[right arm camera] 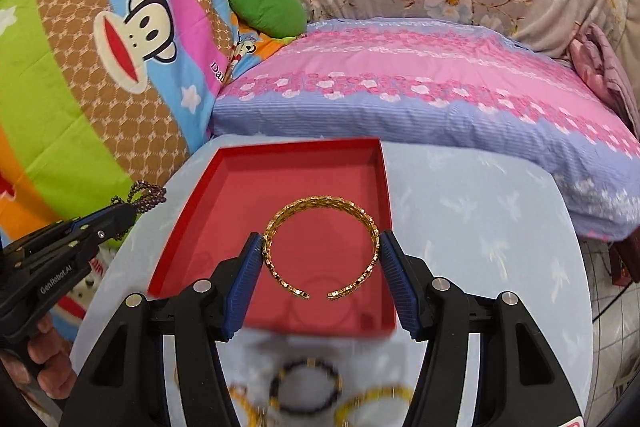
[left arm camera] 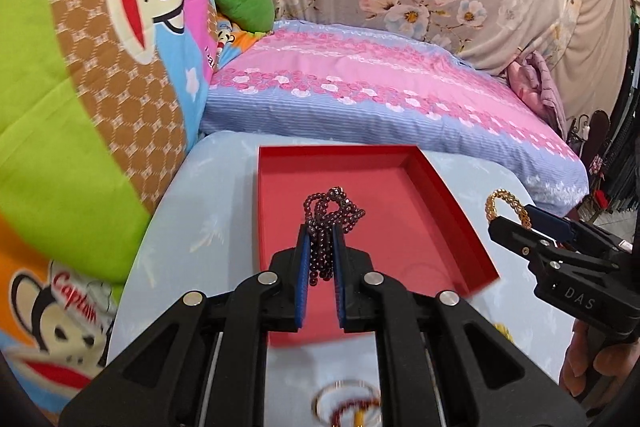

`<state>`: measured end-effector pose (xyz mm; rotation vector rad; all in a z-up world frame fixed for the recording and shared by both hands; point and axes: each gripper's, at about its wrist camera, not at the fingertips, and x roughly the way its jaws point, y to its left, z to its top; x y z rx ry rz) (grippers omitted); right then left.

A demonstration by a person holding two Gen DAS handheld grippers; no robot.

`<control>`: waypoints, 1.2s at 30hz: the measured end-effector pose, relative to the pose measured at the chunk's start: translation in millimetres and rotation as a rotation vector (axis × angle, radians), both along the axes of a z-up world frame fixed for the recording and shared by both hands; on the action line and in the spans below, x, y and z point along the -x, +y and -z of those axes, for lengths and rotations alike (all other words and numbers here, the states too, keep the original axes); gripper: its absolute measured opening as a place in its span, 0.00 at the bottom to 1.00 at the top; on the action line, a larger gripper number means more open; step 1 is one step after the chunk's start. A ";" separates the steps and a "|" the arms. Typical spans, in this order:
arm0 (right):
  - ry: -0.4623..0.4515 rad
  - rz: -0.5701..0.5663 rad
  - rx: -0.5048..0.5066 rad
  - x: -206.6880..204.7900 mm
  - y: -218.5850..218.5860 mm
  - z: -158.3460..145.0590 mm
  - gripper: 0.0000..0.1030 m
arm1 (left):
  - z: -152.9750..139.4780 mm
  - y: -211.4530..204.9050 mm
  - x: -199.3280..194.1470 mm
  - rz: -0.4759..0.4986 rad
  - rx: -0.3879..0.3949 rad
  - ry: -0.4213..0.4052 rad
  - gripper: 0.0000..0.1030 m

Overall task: Organize jewelry
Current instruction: 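Carry both bracelets into the red tray and open both grippers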

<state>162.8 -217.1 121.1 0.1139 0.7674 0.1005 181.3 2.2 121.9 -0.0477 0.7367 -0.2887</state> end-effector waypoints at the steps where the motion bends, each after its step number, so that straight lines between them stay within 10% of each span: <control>1: 0.008 -0.005 -0.004 -12.9 1.2 0.6 0.56 | 1.7 -2.4 -11.6 0.005 0.000 0.007 0.10; 22: 0.252 -0.057 0.052 -168.3 9.3 77.7 0.57 | 67.8 -28.1 -160.0 -0.001 -0.069 0.176 0.10; 29: 0.218 -0.029 0.018 -158.6 0.0 68.9 0.64 | 63.4 -13.5 -153.6 -0.061 -0.055 0.152 0.48; 36: 0.140 -0.020 -0.011 -112.6 -9.2 38.4 0.64 | 40.8 -8.5 -118.5 -0.058 -0.033 0.110 0.55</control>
